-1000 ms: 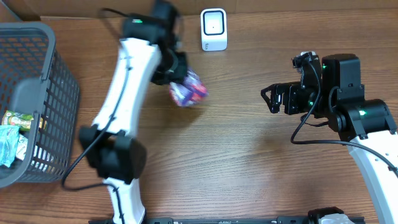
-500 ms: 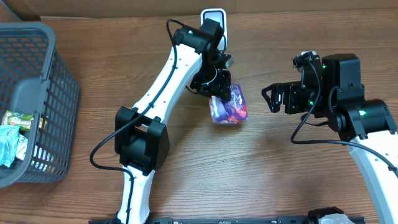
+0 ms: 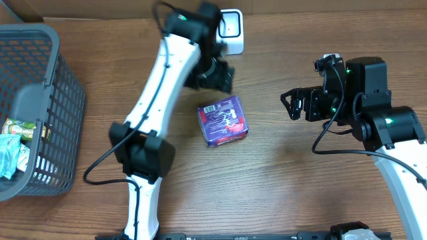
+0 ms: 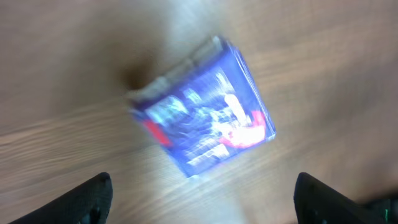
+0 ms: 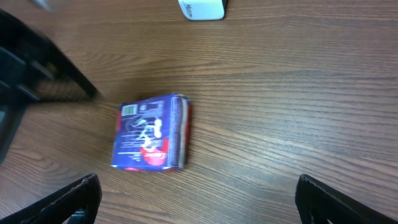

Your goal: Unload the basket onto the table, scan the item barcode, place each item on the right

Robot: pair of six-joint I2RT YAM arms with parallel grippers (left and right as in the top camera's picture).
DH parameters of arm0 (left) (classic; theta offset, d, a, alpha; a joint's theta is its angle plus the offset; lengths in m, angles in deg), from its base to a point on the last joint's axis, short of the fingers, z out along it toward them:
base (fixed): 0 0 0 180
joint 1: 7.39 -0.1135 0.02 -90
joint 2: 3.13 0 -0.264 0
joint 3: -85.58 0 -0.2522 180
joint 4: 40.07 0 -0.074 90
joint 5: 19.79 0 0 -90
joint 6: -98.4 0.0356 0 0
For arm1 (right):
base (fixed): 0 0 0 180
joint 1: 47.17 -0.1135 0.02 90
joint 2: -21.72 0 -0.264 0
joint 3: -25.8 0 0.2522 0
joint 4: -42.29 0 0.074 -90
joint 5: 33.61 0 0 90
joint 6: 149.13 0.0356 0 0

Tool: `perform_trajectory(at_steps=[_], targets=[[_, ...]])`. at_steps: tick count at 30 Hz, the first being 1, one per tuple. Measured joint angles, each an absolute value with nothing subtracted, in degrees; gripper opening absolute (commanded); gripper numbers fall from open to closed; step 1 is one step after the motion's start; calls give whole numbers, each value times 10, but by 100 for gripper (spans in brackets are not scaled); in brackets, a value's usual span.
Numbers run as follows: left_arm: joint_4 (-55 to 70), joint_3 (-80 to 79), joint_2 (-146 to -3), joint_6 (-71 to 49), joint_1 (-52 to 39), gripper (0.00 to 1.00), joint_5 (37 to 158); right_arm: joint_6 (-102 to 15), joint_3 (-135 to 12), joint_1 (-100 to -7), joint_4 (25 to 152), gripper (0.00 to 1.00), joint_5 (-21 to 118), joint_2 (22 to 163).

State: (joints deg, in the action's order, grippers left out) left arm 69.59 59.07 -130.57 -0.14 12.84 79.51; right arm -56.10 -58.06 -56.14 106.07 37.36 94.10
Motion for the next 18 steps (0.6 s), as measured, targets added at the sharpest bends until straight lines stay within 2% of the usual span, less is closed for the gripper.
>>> perform_trajectory(at_steps=[4,10,18], targets=[[700,713,-1288,-28,81,100,757,-561,-581,-561,1061,100,374,941],[701,755,-1199,-81,-22,99,735,-561,-581,-561,1068,100,374,941],[702,763,-1099,-155,-286,98,714,-561,-581,-561,1068,100,374,941]])
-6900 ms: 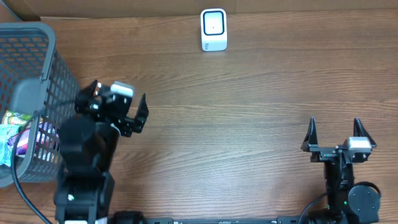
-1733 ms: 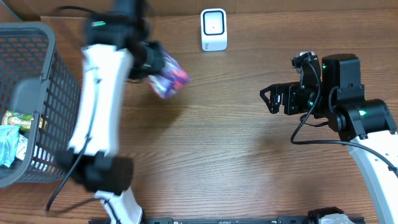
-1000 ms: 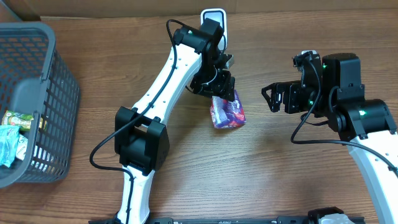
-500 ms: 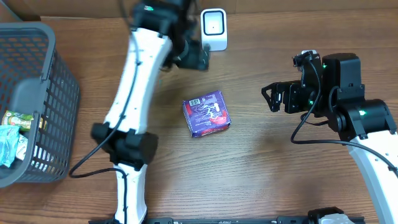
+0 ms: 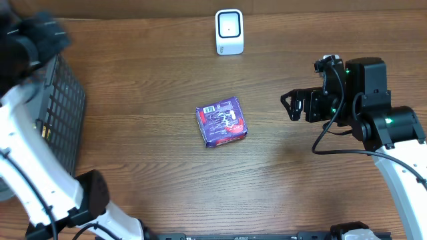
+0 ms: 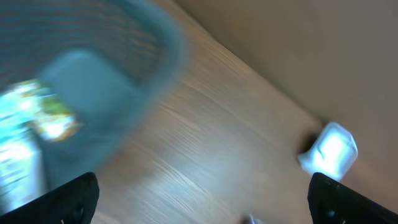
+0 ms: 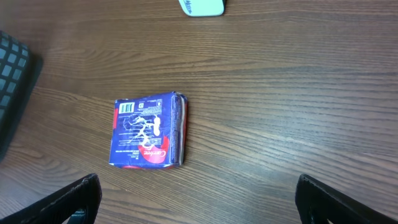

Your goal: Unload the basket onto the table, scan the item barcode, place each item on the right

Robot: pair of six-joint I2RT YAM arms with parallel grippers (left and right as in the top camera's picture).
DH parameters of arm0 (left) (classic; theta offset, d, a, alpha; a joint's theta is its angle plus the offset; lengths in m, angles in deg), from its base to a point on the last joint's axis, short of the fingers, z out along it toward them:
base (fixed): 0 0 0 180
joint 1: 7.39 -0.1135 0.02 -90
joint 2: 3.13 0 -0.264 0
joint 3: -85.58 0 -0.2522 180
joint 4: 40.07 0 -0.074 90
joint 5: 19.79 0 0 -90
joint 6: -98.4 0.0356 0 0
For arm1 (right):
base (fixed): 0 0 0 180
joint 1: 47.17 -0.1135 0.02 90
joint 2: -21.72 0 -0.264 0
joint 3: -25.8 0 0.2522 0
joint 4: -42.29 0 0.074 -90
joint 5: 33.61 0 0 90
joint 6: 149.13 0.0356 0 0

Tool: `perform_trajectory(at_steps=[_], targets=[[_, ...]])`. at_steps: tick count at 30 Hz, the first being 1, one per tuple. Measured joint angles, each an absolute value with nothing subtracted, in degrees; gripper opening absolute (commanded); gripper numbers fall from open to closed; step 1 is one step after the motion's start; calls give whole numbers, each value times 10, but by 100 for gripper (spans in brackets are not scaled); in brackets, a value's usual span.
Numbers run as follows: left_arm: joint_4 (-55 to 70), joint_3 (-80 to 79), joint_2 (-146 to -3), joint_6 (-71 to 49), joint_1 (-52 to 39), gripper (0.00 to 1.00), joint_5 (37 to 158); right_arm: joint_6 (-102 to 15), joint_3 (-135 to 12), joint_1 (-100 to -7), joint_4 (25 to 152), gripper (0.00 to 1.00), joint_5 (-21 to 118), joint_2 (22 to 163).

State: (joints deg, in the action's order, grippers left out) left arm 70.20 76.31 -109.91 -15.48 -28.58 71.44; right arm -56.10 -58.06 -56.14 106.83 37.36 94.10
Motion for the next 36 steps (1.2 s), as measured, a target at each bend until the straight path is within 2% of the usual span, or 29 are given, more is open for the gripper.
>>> perform_trajectory(at_steps=[3,12,25,36], targets=[[702,754,-1096,-182,-371,98,712,-561,-581,-561,1069,100,374,941],[686,557,-1096,-249,-485,98,684,-561,-581,-561,1069,100,374,941],[456,221,-1105,-273,-525,100,648,-561,-581,-561,1088,100,373,941],[351,20,-1107,-273,-529,100,544,-561,-581,-561,1094,100,373,941]])
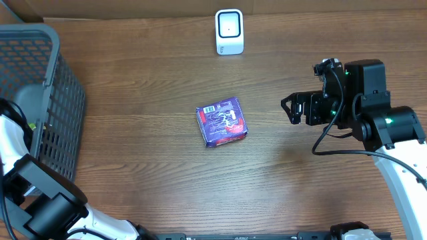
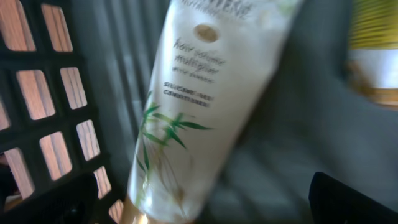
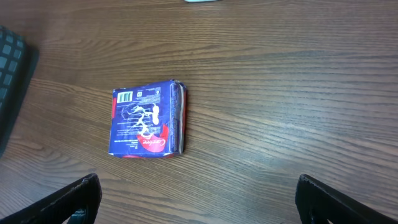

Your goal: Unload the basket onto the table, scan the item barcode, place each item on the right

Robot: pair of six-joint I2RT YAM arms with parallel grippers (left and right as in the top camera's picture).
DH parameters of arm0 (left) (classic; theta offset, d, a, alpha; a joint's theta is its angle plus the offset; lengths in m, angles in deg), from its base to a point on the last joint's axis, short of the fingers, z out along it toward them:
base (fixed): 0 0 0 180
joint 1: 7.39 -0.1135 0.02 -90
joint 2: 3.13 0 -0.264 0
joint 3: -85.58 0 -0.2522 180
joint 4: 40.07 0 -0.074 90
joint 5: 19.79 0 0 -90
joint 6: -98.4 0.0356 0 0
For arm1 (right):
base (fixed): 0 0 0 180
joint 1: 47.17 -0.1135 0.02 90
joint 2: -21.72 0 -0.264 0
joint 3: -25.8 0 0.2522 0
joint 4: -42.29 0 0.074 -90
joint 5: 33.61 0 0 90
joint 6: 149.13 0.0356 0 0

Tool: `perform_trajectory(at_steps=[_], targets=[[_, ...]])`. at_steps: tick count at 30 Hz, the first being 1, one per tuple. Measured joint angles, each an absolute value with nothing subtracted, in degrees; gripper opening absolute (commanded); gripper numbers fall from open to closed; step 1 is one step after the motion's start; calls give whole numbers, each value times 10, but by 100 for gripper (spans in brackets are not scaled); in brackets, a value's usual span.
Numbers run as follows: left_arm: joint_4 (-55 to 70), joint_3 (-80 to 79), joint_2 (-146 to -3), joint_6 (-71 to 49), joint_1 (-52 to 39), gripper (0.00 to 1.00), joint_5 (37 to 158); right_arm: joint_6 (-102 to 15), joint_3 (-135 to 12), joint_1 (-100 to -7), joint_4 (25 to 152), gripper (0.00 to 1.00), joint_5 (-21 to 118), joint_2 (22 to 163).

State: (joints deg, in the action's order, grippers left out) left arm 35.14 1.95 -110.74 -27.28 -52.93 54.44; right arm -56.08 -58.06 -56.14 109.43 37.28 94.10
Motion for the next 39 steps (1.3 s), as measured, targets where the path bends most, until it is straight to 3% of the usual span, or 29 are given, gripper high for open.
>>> perform_trajectory(at_steps=[8,9,12,13,17,21,29,39], targets=[[278,-45,-1107,-273,-543,98,520,-561,-581,-561,1095,100,373,941],[269,-51,-1107,-273,-543,91,518,-561,-581,-561,1095,100,373,941],[256,-63,-1107,-274,-543,47,515,-561,-581,-562,1095,100,373,941],[254,-64,-1107,-275,-543,38,515,-561,-581,-561,1095,100,373,941],[249,-65,-1107,-273,-542,26,515,-561,-581,-561,1095,100,373,941],[249,-64,-1106,-273,-543,5,516,-561,-581,-561,1095,100,373,941],[325,-3,-1111,-253,-545,4,554,-561,-581,-561,1095,100,373,941],[489,296,-1120,-198,-543,4,638,-561,-581,-561,1095,100,373,941]])
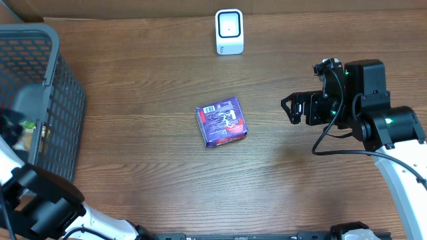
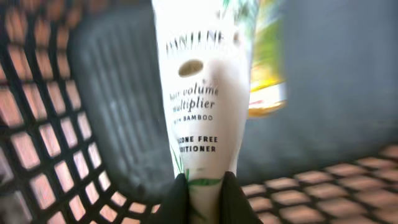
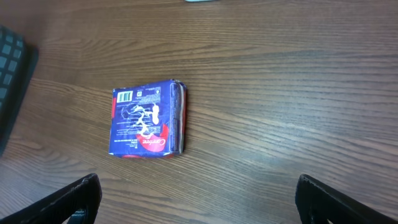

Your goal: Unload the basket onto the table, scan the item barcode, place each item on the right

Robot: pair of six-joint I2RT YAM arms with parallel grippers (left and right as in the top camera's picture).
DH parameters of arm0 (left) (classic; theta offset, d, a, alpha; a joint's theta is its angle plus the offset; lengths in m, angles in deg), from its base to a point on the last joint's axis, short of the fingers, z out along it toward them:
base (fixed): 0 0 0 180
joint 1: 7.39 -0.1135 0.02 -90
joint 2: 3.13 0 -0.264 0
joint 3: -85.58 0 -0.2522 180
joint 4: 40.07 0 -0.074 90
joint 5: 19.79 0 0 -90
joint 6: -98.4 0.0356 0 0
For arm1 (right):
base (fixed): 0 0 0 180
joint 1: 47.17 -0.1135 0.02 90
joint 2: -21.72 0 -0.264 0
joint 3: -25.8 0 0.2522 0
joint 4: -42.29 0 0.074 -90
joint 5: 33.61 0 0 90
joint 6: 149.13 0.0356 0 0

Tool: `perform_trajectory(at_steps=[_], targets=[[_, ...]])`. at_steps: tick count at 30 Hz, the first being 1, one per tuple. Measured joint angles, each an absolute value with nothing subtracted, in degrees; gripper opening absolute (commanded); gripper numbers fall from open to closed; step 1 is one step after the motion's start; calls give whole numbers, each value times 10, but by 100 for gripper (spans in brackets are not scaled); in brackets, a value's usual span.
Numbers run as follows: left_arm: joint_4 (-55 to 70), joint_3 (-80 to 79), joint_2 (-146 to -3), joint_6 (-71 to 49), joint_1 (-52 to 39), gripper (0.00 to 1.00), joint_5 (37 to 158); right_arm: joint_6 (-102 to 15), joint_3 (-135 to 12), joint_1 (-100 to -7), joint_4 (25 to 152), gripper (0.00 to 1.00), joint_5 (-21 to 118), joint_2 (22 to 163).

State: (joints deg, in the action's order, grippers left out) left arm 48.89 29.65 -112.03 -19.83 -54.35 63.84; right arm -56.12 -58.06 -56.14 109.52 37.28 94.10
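My left gripper (image 2: 200, 198) is down inside the grey basket (image 1: 59, 100), shut on the lower end of a white Pantene conditioner tube (image 2: 200, 99). The tube points away from the camera. A yellow-green item (image 2: 268, 68) lies behind it. A purple box (image 1: 222, 121) with a barcode on its label lies flat at the table's middle, also the purple box (image 3: 147, 120) in the right wrist view. The white scanner (image 1: 229, 31) stands at the far edge. My right gripper (image 1: 293, 107) hovers open to the right of the box, with nothing between its fingers.
The basket fills the left side of the table, its mesh wall (image 2: 37, 143) close around the left gripper. The left arm's base link (image 1: 47, 210) sits at the front left. Brown wooden tabletop (image 1: 153, 173) surrounds the box.
My left gripper's fingers stood wide apart over the white tube in the basket; now they are shut on its lower end. The right arm and the purple box have not moved.
My left gripper hung open over the purple box near the scanner. Then it was over by the basket's rim. Then it was open inside the basket above the white tube, and now it grips that tube. The purple box stayed on the table; the right gripper stayed open.
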Motion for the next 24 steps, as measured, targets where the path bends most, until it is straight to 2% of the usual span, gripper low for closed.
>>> perform_trajectory(at_steps=[12,16,24], targets=[[625,608,-1117,-129,-510,4,747,-561,-581,-561,1095,100,373,941],[646,650,-1099,-107,-440,4,756,-561,-581,-561,1095,100,373,941],[702,659,-1069,-46,-232,4,744,-561,-581,-561,1096,100,373,941]])
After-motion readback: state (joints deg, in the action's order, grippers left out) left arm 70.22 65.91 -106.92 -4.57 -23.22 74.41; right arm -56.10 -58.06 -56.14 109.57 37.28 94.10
